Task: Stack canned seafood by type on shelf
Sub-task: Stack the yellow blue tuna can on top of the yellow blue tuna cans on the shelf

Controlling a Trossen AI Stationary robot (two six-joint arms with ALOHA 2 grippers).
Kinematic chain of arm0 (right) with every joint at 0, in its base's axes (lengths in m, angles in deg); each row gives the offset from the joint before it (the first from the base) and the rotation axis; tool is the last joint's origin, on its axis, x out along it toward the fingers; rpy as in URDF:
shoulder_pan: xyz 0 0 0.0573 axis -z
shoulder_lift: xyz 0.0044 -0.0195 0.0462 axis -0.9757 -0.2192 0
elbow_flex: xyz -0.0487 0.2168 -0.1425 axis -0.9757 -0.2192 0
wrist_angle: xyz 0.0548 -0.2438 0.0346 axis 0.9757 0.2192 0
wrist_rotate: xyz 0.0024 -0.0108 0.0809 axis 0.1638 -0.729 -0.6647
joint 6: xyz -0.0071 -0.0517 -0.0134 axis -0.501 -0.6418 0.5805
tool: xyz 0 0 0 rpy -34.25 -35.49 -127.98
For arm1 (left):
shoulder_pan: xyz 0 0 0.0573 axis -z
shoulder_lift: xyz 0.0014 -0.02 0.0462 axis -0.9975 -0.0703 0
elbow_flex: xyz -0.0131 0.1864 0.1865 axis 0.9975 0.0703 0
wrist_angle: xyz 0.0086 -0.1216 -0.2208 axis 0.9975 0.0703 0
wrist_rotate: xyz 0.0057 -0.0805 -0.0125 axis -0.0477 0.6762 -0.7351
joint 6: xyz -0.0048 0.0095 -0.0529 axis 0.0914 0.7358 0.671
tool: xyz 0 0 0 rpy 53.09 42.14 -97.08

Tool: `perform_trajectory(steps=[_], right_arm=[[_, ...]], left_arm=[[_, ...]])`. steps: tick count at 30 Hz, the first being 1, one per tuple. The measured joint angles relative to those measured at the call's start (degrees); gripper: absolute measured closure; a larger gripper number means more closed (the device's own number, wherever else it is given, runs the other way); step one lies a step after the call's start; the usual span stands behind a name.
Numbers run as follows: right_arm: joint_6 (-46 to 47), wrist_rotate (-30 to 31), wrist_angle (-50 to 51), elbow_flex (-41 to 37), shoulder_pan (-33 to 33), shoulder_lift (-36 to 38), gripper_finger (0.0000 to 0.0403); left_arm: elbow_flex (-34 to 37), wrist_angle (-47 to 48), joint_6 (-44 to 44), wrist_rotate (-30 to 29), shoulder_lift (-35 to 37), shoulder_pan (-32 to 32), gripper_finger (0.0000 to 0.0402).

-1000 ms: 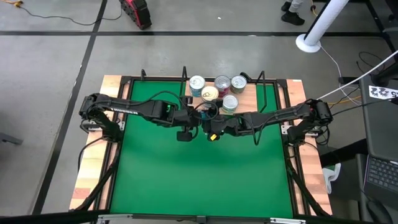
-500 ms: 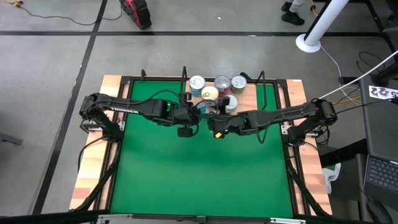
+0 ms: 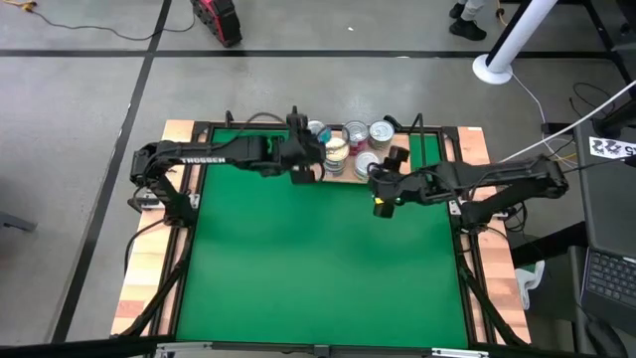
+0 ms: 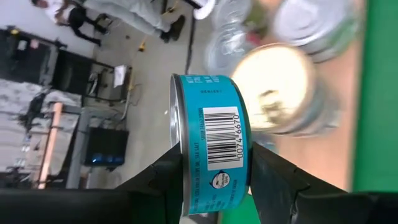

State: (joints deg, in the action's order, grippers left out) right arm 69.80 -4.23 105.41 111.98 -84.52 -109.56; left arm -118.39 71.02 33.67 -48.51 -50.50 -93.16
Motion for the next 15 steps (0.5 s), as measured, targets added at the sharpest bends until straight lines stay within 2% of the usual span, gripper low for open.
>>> perform_trajectory(steps=[3,6,11,15], right_arm=[[2.42,-4.07,0.08,-1.89,-1.64,1.62,0.015],[2.61,-4.47,-3.18,-5.92,-4.96,3.36,0.015],[5.07,-2.69,-8.46,-13.14,-9.73,6.9,0.015],[9.17,-0.01,-9.32,-17.94,-10.97,10.04,0.015]], left_arm=[[0.0,-2.12,-2.55,0.26,-0.37,-2.89,0.0259],[0.0,-2.7,-4.48,0.63,-1.5,-5.18,0.0258],[0.0,-2.66,-6.82,0.83,-3.73,-7.39,0.0258],[0.0,-3.76,-8.64,0.89,-6.02,-8.53,0.0257]])
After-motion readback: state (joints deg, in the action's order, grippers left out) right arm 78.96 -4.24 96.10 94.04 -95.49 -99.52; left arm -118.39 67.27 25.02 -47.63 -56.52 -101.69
